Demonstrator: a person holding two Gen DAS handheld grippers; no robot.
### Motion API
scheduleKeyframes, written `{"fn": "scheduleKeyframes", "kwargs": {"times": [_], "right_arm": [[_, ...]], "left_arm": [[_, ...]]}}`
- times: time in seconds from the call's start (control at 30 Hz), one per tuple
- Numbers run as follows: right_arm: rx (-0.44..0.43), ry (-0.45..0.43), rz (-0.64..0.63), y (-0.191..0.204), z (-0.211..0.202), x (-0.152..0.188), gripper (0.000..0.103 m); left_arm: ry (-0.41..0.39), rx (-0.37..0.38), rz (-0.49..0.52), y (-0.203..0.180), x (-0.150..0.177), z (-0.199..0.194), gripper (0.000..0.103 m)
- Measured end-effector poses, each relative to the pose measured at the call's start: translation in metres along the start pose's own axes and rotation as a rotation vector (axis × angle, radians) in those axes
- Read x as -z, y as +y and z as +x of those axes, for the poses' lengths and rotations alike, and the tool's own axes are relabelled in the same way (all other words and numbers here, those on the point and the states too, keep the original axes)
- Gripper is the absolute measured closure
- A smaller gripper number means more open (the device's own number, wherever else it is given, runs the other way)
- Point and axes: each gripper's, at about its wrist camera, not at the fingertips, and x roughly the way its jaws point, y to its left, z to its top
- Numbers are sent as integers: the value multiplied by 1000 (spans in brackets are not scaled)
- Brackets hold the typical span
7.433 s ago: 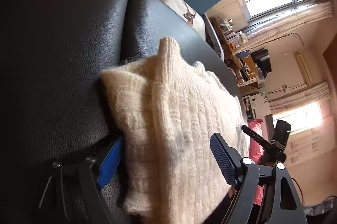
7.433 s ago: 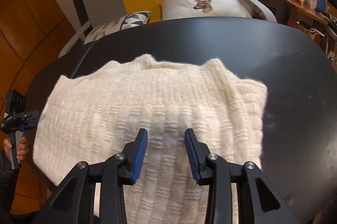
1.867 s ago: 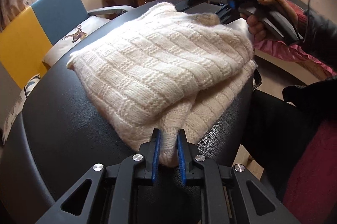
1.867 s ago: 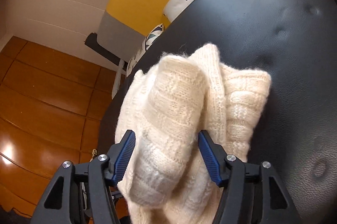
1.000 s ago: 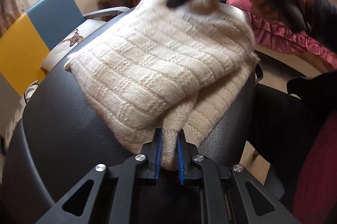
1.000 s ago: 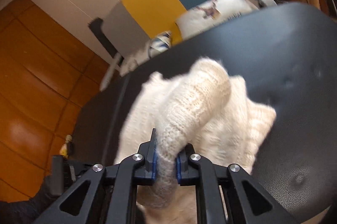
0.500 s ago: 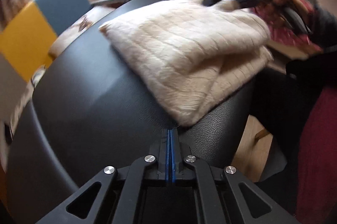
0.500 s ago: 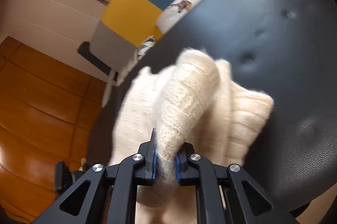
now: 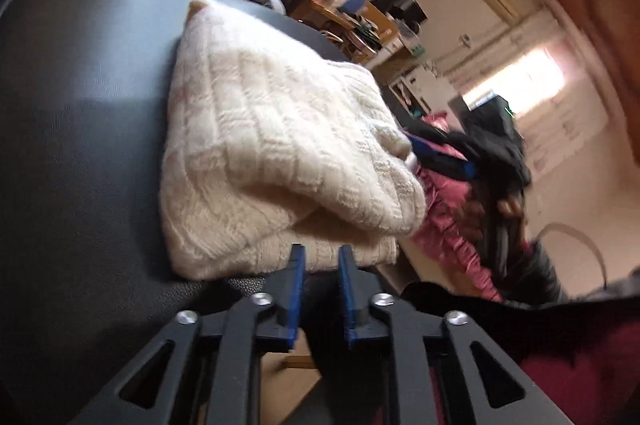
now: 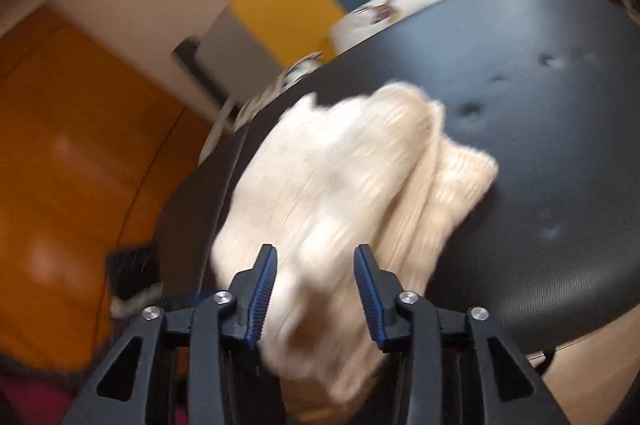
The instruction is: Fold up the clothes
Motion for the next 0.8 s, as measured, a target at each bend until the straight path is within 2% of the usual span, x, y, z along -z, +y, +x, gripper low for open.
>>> {"fn": "scheduleKeyframes", "kwargs": {"times": [0.1, 0.17, 0.27, 0.4, 0.5, 0.53, 0.57, 0.73, 0.8], "right_arm": [[78, 106, -149, 22, 0, 32, 56], [94, 132, -205, 29, 6, 44, 55], [76, 119, -227, 30, 16, 46, 55], [10, 129, -291, 40, 46, 36, 55], [79, 205, -363, 46, 72, 37, 69], [109, 221, -365, 45, 78, 37, 87], [116, 229, -348, 42, 81, 37, 92], [45, 224, -220, 22, 81, 34, 91], [39, 211, -223, 21, 80, 36, 89]], "left_arm": [[-50, 8, -131, 17, 8, -3, 63], [-89, 33, -208, 24, 12, -7, 57], [-135, 55, -281, 26, 16, -7, 56], [-183, 73, -358, 25, 17, -2, 55], [-191, 61, -407, 26, 19, 4, 55], [-193, 49, -421, 27, 21, 4, 55], [-194, 37, -435, 29, 22, 4, 55], [-192, 12, -538, 31, 26, 9, 58], [-201, 20, -604, 34, 27, 7, 58]]}}
